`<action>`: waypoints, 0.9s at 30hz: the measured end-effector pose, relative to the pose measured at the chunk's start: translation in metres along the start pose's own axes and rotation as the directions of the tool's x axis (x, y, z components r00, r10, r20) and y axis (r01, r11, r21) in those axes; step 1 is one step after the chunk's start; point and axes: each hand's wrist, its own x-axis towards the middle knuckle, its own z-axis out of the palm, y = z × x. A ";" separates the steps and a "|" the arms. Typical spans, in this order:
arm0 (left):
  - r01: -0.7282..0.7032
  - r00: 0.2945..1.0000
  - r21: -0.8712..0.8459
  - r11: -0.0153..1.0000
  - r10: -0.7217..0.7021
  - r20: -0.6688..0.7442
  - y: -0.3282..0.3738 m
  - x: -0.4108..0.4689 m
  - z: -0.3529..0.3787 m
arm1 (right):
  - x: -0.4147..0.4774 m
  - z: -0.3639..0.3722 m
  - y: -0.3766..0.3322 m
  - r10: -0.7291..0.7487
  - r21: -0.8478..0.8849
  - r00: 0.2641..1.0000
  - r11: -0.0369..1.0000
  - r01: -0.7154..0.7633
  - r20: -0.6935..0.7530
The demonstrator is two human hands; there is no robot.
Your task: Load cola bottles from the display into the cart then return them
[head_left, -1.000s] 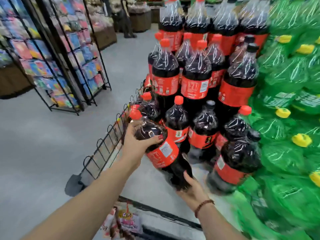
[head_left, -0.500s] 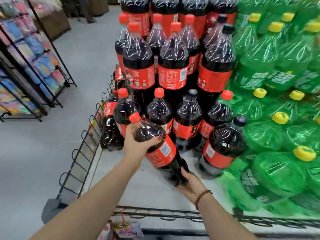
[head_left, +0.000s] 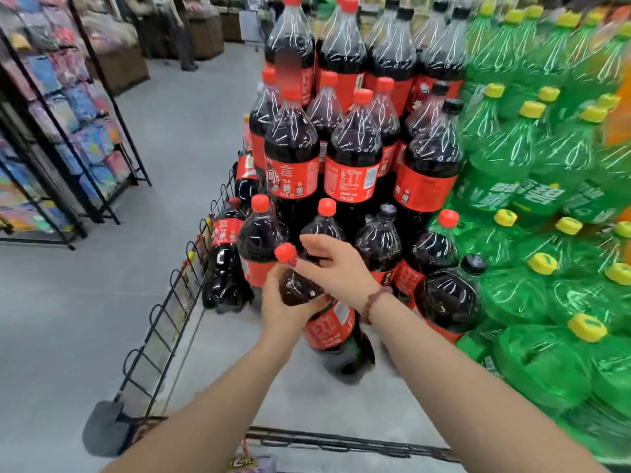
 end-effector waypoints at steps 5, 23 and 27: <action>-0.060 0.994 0.066 0.996 0.054 0.097 0.008 -0.004 0.021 | 0.014 -0.014 -0.002 -0.051 -0.217 0.991 0.976 0.023 -0.123; 0.322 0.887 0.114 0.940 -0.342 0.311 -0.084 -0.037 0.063 | -0.030 -0.107 0.025 -0.012 -0.264 0.981 0.964 -0.040 -0.193; 0.280 0.908 0.117 0.953 -0.303 0.288 -0.084 -0.025 0.067 | -0.031 -0.104 0.026 -0.039 -0.273 0.976 0.962 -0.022 -0.214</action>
